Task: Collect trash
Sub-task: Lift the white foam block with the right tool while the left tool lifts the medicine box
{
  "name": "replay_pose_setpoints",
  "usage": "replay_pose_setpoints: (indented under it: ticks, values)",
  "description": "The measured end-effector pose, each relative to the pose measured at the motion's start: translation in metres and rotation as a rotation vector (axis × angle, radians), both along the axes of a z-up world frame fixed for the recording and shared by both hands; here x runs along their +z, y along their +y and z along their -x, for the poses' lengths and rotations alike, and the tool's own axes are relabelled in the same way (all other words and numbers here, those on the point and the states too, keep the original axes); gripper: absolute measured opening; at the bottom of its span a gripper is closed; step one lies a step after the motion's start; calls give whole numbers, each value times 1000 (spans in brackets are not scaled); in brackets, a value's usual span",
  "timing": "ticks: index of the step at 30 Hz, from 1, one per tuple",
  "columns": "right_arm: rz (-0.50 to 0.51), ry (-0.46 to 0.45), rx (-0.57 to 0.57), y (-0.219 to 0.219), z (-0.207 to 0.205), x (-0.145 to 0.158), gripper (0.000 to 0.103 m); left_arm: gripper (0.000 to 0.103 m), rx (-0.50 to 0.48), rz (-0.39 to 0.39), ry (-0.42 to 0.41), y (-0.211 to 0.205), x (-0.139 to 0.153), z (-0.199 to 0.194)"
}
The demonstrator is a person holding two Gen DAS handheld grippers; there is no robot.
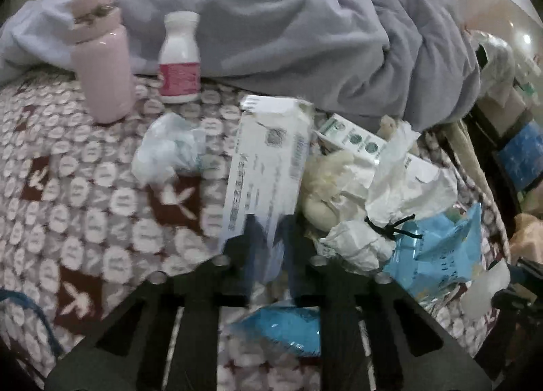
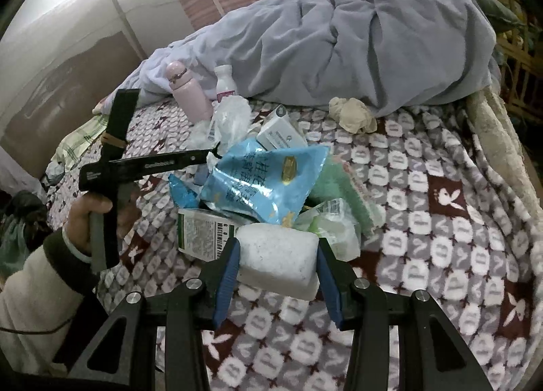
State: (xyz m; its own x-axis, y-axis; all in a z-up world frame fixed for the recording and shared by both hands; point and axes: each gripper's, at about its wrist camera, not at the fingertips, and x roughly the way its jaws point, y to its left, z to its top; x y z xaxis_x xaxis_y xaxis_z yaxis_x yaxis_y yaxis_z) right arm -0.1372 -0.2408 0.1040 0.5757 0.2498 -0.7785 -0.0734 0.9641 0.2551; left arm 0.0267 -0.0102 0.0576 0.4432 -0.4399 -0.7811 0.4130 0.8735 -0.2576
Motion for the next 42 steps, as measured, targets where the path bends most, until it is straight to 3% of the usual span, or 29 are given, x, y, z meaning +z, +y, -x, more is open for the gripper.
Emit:
replay_pose_setpoints:
  ticks: [7,9,10,11,14,19,22,25,26,27,34,38,42]
  values:
    - [-5,-34,2,2,3,9,43,10,89,11,-19,24,14,0]
    - [1,-40,4,3,5,11,43,36,105,62,24,28,11,-5]
    - [5,-41,3,4,6,12,43,60,123,85,38,29,10,-8]
    - [8,-37,0,3,5,11,43,65,140,103,29,28,9,-8]
    - [6,-23,-6,1,4,10,43,65,142,72,29,19,3,-17]
    - [23,-24,1,3,2,11,43,65,113,83,124,14,-20,-42]
    - [25,-30,0,2,1,13,43,65,113,150,207,12,-38,-57]
    - [24,-27,-3,1,-1,13,43,64,117,190,220,8,-41,-62]
    - [24,-25,-5,1,-2,13,43,56,120,192,220,7,-41,-61]
    - [24,-23,-5,0,-2,12,43,47,121,197,219,8,-40,-60]
    - [-3,-34,9,2,-1,13,43,47,167,96,110,33,-3,-27]
    - [-13,-26,27,9,-1,12,43,47,181,75,31,49,29,-4]
    - [-28,-40,35,13,3,16,43,47,153,86,8,52,52,18]
